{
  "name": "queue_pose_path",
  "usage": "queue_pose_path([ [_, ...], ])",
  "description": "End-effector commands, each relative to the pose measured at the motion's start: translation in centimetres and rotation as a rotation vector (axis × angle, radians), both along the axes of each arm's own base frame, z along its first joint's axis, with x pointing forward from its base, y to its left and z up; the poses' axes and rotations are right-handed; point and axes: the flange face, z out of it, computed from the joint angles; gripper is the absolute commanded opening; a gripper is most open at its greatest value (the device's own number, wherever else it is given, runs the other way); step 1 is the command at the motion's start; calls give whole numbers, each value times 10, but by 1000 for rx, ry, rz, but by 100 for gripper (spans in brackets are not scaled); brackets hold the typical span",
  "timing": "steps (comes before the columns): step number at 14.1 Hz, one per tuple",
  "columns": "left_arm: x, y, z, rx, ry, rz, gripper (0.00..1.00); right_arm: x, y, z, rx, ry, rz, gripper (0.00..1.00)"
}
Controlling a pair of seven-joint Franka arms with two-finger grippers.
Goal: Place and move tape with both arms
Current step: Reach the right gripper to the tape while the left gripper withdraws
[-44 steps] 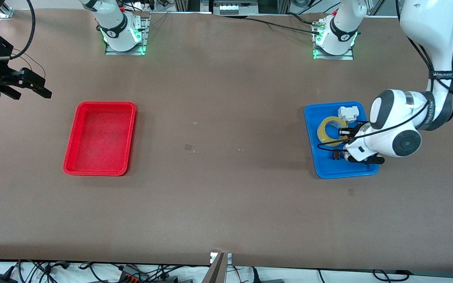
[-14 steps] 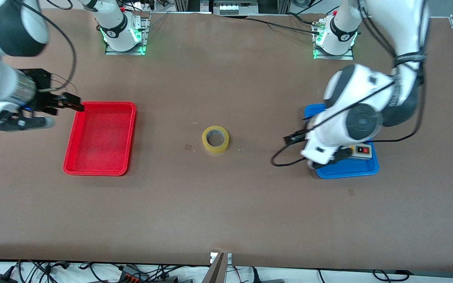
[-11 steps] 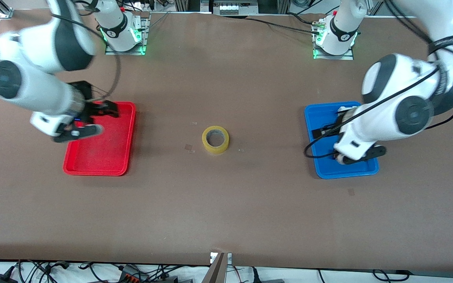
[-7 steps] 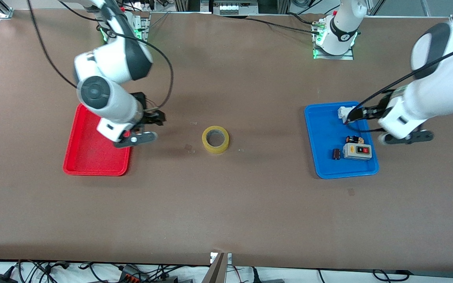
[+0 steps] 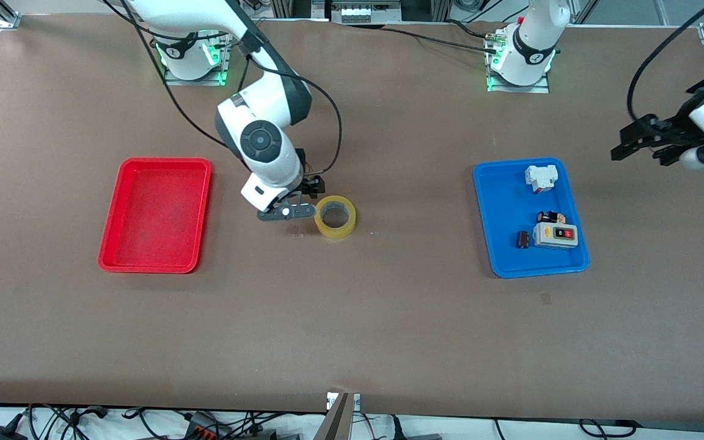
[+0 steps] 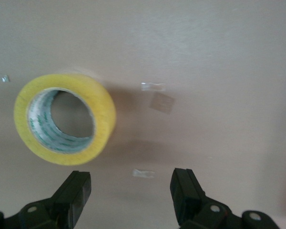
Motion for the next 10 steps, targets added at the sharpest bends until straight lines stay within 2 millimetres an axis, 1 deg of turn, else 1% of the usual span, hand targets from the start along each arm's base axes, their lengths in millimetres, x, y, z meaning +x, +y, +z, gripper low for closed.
queue_pose_path([
  [1,0,6,18,106,-38,-64,100,5,10,-18,22,-24,-32,100],
  [3,3,0,14,109,-31,-65,100,7,15,-34,38,-48,-55,100],
  [5,6,-1,9,108,-22,-68,100,21,29,-36,65,-81,-72,100],
  [7,5,-2,11,108,-27,-73,100,17,40,-45,63,-79,-65,100],
  [9,3,6,10,104,-23,-57,100,14,42,-51,51,-77,-49,100],
  [10,3,7,10,103,-20,-56,100,14,40,-54,43,-74,-44,100],
])
